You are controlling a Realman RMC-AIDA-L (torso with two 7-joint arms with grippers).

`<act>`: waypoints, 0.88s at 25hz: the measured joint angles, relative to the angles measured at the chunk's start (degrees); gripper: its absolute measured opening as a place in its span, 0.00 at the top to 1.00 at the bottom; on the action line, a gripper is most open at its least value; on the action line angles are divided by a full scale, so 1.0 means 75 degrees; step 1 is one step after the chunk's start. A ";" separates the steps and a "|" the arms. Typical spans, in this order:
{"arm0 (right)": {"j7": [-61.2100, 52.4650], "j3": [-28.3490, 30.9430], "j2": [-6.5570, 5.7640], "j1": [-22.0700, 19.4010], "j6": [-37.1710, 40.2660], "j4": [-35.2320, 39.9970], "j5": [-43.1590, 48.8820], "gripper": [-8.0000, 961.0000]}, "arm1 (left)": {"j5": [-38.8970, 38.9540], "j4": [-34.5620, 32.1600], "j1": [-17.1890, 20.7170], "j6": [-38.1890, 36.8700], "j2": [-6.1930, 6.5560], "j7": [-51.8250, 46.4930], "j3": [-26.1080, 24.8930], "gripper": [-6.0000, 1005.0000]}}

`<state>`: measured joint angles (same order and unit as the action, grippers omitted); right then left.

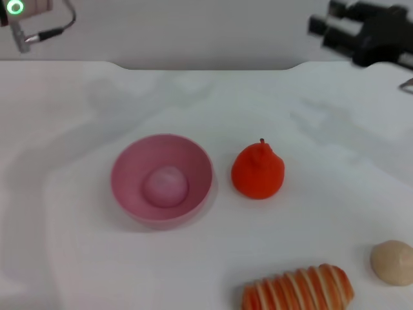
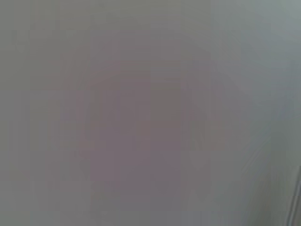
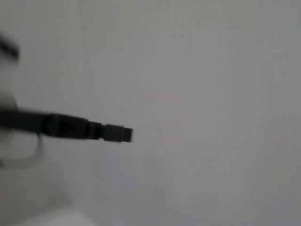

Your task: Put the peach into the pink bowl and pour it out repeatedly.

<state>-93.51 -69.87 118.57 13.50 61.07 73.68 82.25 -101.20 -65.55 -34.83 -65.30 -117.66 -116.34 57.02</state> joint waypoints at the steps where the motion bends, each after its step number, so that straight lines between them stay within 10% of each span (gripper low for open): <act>1: 0.0303 0.0284 0.0001 0.0023 0.0394 -0.0255 -0.0493 0.51 | 0.3115 0.1328 0.0088 -0.0187 -0.0021 0.2518 0.0006 0.17; 3: 0.1046 0.0889 0.0001 0.0082 0.1050 -0.0893 -0.1379 0.51 | 0.3663 0.1563 0.0100 -0.0255 -0.0031 0.2973 0.0010 0.17; 8: 0.4080 0.2164 0.0001 0.0171 0.2469 -0.3115 -0.3955 0.51 | 0.8588 0.4607 0.0272 -0.2070 -0.0143 0.8743 0.0097 0.17; 15: 0.8437 0.2927 0.0044 0.0176 0.2963 -0.5459 -0.7144 0.51 | 1.0755 0.6455 0.0671 -0.2362 -0.0163 1.2965 0.0298 0.17; 22: 1.0964 0.2954 0.0047 0.0473 0.3165 -0.7204 -1.0078 0.51 | 1.1447 0.7714 0.1220 -0.2538 -0.0172 1.3942 0.0211 0.17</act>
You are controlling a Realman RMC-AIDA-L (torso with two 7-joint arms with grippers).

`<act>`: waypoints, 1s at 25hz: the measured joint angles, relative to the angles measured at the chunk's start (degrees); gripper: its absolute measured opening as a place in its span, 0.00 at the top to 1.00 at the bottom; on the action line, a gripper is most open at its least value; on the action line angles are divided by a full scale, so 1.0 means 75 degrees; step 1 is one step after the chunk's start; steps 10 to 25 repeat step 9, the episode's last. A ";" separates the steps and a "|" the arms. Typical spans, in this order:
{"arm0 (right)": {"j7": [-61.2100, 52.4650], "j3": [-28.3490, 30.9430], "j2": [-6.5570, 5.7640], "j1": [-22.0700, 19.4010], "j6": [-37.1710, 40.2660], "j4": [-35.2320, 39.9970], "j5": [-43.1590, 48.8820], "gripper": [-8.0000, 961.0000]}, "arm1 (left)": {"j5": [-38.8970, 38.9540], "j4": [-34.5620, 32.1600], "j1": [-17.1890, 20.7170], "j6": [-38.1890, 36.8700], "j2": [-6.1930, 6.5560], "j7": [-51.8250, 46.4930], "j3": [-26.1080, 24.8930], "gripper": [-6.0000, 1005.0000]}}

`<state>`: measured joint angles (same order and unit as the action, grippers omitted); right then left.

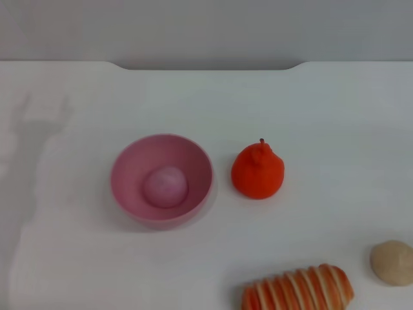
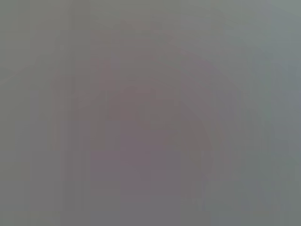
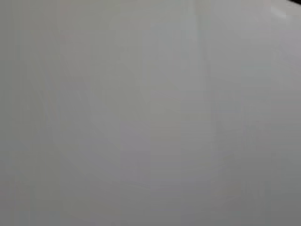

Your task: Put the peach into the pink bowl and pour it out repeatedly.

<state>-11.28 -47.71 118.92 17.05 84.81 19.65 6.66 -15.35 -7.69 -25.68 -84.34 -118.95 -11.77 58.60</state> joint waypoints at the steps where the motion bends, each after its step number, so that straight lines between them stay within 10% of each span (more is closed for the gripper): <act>1: 0.0077 0.0007 -0.0013 0.0029 0.0037 -0.0181 -0.0162 0.51 | 0.0042 0.0166 0.0233 -0.0269 -0.0007 0.0003 0.0030 0.17; 25: 0.0129 0.0086 0.0003 0.0014 0.0073 -0.0700 -0.0273 0.51 | 0.0085 0.0907 0.0595 -0.0695 -0.0001 -0.0020 0.0011 0.17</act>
